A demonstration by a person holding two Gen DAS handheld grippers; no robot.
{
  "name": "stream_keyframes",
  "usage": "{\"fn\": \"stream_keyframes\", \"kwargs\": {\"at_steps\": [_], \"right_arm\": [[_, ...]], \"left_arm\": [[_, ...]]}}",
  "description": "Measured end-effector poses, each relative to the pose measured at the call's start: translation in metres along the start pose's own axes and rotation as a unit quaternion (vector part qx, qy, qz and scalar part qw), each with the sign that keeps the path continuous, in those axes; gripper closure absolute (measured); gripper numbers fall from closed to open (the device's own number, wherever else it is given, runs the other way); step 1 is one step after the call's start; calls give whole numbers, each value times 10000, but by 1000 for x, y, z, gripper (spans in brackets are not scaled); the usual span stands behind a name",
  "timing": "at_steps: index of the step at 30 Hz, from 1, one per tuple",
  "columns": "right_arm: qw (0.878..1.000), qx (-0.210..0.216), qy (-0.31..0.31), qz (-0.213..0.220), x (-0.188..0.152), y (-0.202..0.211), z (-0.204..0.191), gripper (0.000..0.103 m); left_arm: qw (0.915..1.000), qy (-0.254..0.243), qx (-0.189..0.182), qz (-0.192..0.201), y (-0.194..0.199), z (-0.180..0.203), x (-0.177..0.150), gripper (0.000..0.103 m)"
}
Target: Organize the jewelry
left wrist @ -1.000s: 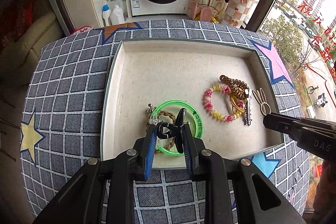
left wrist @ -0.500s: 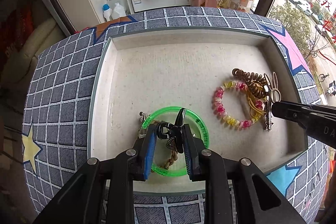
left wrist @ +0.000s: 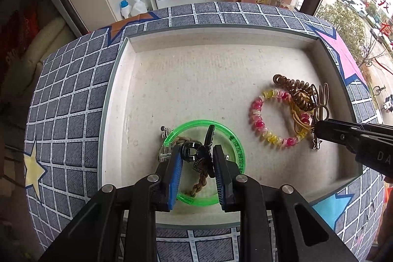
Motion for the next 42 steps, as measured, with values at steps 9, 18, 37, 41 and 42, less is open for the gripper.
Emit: {"fn": "stream_keyframes", "kwargs": {"at_steps": [9,18,37,41,42], "right_arm": [[9990,359,-271,70,-2,8,0,59],[9981,377,-375,325,-2,29,-3,59],[9992,122,-301,226,-51,54,-17,32],[9995,10,-225,234,-73,63,-25,21],[9995,-10,-206,221,-79,65,-27,21]], "left_arm": [[9997,94,-69,201,12,-1,4,65],[9973,279,34,681,35,-6,12,0],[9989,177,235,355,73,-27,-50,0],[9983,246,366,378,92,-36,-72,0],[9983,274,355,377,97,-38,-77,0]]}}
Point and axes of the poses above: each gripper's, at about its wrist camera, not at the fingertips, and y roughly against the way its jaws point, z to its right, x to its top, the point moved 8 cm from there along -y, roughly the way its jaws point, and after that the axes turned 3 degrees about z, right-handed, at the moved point
